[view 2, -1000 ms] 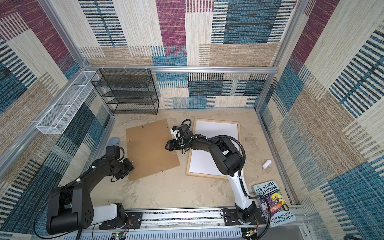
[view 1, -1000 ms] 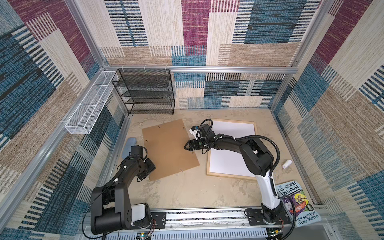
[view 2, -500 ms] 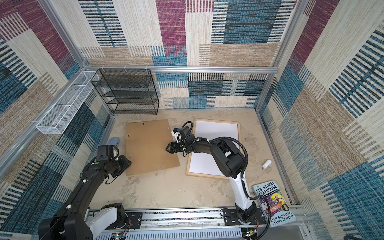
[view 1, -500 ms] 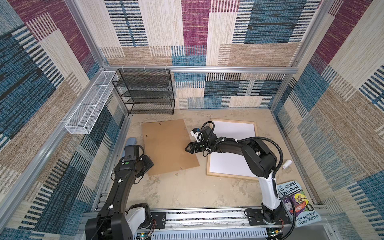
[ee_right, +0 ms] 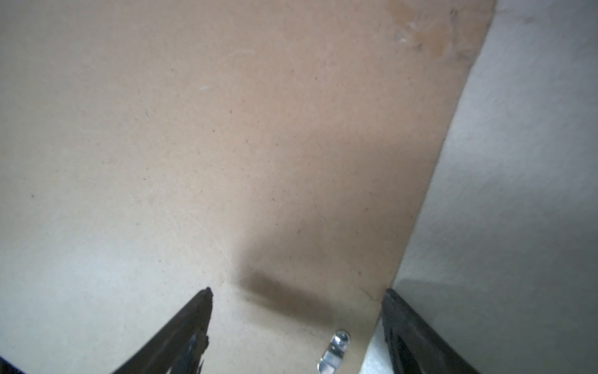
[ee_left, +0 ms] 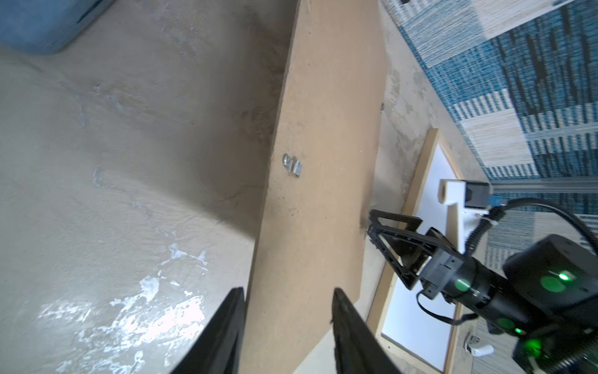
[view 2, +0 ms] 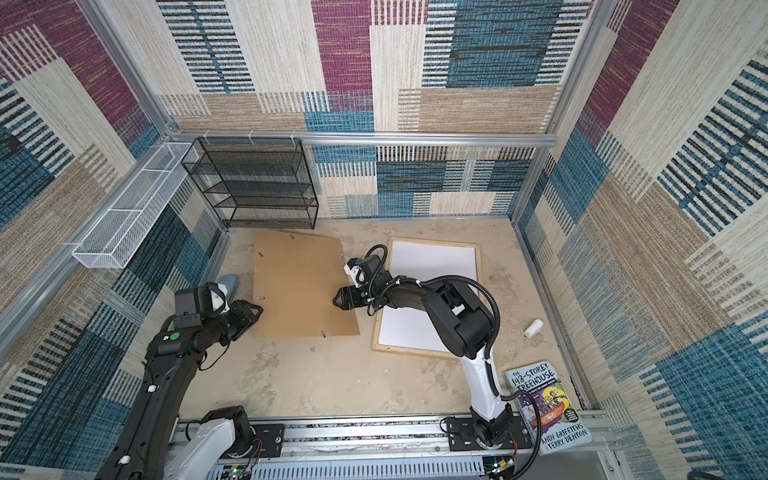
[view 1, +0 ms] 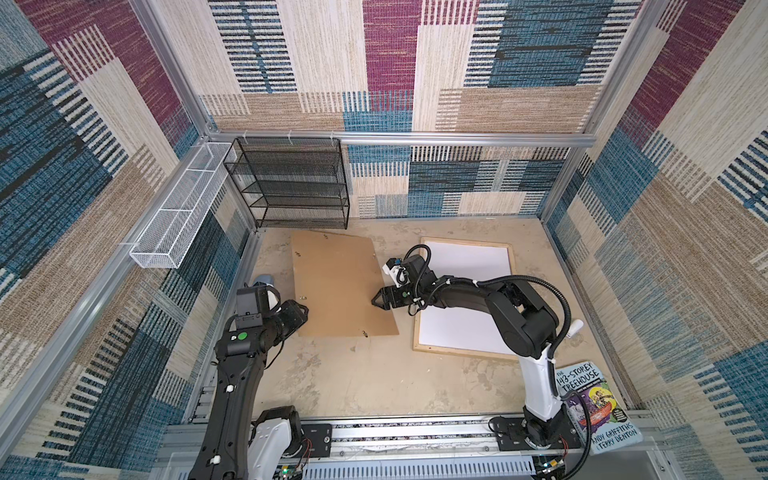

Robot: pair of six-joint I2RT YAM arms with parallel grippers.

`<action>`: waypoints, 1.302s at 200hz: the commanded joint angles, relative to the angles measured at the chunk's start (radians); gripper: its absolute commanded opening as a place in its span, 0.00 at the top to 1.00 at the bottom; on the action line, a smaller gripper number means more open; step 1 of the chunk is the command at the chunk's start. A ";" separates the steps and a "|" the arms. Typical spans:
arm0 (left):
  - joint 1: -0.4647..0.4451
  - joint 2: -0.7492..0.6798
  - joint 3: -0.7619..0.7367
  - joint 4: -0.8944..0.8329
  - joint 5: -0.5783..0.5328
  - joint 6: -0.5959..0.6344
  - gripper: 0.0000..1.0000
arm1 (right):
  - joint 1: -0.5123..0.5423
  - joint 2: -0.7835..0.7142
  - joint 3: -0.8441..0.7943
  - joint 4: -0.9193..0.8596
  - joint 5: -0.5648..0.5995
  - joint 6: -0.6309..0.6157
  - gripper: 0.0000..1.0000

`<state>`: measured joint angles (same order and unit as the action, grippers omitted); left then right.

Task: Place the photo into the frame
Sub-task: 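Tilt the backing board up with the right gripper while left grips its near edge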

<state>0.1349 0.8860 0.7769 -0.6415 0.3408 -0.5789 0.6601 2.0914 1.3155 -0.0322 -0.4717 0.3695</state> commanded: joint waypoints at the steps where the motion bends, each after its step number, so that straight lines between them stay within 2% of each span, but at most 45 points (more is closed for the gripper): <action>1: -0.004 -0.011 0.032 0.011 0.196 0.025 0.53 | 0.016 0.005 -0.005 -0.037 -0.156 0.032 0.17; 17: -0.004 -0.013 0.067 -0.022 0.229 0.044 0.52 | 0.016 0.009 -0.007 -0.030 -0.169 0.032 0.17; 56: -0.004 -0.016 0.111 -0.093 0.230 0.085 0.52 | 0.016 0.006 -0.005 -0.024 -0.182 0.031 0.17; 60: -0.005 -0.016 0.113 -0.092 0.265 0.086 0.52 | 0.016 0.006 -0.005 -0.024 -0.182 0.030 0.17; 79: -0.005 -0.010 0.124 -0.093 0.292 0.087 0.53 | 0.016 0.005 -0.002 -0.022 -0.189 0.029 0.17; 110: -0.005 -0.012 0.156 -0.132 0.260 0.107 0.54 | 0.016 0.002 -0.005 -0.023 -0.188 0.026 0.17; 139: -0.006 -0.007 0.177 -0.184 0.176 0.135 0.63 | 0.016 -0.002 -0.008 -0.026 -0.180 0.024 0.17; 176: -0.006 0.007 0.174 -0.190 0.187 0.141 0.79 | 0.016 -0.001 -0.007 -0.028 -0.176 0.018 0.17; 260: -0.004 0.075 0.230 -0.291 0.189 0.214 0.80 | 0.016 0.001 0.003 -0.042 -0.189 -0.102 0.17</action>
<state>0.1295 0.9356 0.9844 -0.8810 0.5228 -0.4309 0.6739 2.0922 1.3048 -0.0551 -0.6373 0.3271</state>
